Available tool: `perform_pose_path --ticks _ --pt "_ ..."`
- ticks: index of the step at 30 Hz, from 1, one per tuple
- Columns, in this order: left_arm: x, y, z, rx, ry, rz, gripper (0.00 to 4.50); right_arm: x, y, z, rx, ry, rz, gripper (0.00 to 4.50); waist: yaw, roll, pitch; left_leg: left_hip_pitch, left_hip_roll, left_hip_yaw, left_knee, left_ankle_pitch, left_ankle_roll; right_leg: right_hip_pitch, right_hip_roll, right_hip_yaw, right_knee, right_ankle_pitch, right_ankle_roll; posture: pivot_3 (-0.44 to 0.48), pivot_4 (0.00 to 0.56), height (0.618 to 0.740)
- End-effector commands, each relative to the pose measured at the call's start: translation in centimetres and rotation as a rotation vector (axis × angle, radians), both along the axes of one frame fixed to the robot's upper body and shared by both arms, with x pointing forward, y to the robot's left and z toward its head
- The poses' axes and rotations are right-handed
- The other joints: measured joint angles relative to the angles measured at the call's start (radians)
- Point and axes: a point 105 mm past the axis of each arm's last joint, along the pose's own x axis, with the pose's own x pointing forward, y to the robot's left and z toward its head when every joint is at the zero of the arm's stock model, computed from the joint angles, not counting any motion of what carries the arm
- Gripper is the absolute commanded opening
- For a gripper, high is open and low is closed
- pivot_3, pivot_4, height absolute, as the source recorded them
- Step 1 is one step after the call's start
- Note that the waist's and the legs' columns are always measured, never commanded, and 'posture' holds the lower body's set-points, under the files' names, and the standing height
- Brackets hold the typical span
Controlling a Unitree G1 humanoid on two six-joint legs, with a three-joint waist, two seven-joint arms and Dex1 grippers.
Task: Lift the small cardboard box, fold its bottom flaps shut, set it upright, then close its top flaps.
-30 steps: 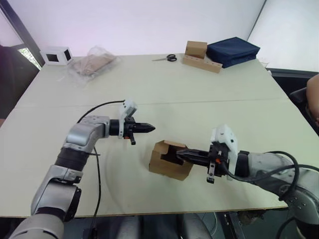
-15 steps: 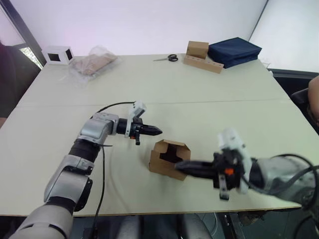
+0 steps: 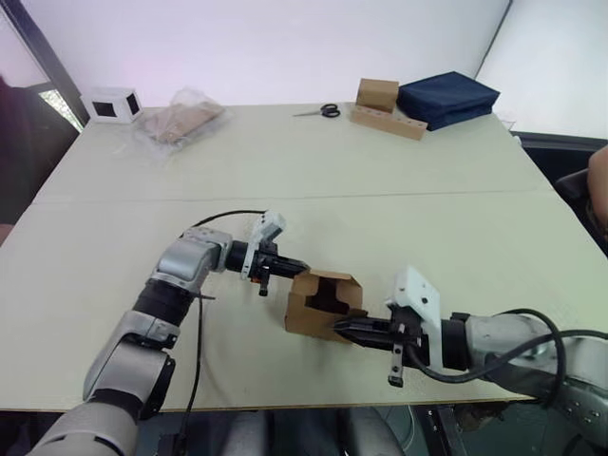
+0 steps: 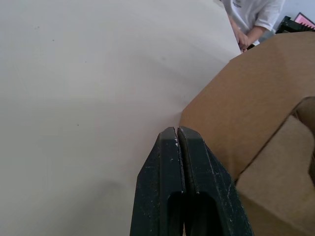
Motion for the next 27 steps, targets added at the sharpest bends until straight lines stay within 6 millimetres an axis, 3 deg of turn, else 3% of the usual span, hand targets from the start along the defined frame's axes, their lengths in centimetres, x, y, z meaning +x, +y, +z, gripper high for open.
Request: perform_pose_path --ticks 1,21,27 --pt "-0.2 0.0 0.9 -0.029 -0.021 0.0 0.02 0.3 0.3 0.5 0.009 -0.046 0.017 0.0 -0.001 0.0 0.0 0.0 0.0 0.0 0.0 0.0 0.0 0.0 0.0 0.0 0.0 0.0 0.0 0.0 0.15 0.74" --pt "-0.8 -0.5 0.7 -0.04 -0.035 0.015 0.02 2.1 1.4 0.3 0.068 -0.044 -0.004 0.0 -0.002 0.0 0.0 0.0 0.0 0.0 0.0 0.0 0.0 0.0 0.0 0.0 0.0 0.0 0.0 0.0 0.15 0.74" --pt "-0.7 -0.9 0.8 -0.053 -0.044 0.021 0.02 2.6 1.2 -0.5 0.047 -0.02 -0.016 0.0 -0.002 0.0 0.0 0.0 0.0 0.0 0.0 0.0 0.0 0.0 0.0 0.0 0.0 0.0 0.0 0.0 0.15 0.74"
